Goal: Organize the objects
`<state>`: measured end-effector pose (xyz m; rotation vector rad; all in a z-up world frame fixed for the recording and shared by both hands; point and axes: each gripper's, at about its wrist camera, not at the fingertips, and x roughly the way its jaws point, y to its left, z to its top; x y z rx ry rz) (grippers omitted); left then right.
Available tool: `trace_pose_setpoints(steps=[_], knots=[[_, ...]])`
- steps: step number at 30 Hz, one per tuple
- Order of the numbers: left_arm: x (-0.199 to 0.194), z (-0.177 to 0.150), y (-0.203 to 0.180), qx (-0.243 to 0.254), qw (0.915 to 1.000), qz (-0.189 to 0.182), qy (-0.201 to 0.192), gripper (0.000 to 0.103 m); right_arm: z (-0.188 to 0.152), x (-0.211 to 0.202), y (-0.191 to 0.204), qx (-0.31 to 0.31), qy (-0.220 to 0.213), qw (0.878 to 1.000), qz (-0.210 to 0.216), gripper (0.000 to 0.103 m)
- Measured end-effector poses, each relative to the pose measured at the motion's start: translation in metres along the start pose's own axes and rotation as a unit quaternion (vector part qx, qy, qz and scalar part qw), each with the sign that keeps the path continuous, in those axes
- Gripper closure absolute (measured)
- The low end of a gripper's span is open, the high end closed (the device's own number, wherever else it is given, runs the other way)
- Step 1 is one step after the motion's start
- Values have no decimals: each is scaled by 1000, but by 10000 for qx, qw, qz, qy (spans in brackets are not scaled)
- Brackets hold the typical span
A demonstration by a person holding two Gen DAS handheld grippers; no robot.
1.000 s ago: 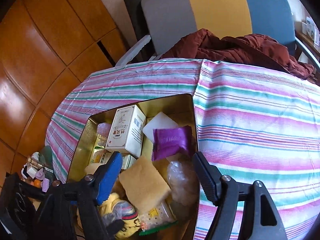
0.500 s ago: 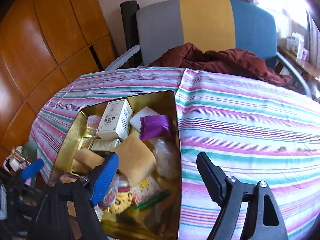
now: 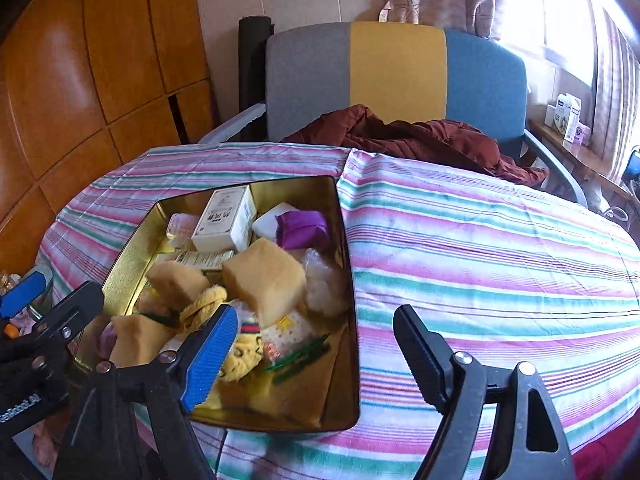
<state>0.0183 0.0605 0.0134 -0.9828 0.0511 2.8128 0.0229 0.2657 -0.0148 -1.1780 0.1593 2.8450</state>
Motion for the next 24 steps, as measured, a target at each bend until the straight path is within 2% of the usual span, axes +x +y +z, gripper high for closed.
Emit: trace_pose_setpoints(steps=[3, 11, 24], knots=[[0, -3, 5, -139, 9998, -85, 105, 0, -3, 0, 5, -60, 6, 10000, 26, 21], [3, -8, 9, -325, 9994, 11, 145, 0, -5, -3, 9, -74, -56, 10000, 33, 21], [6, -11, 11, -326, 9993, 87, 138, 0, -7, 1, 12, -157, -47, 9999, 36, 21]])
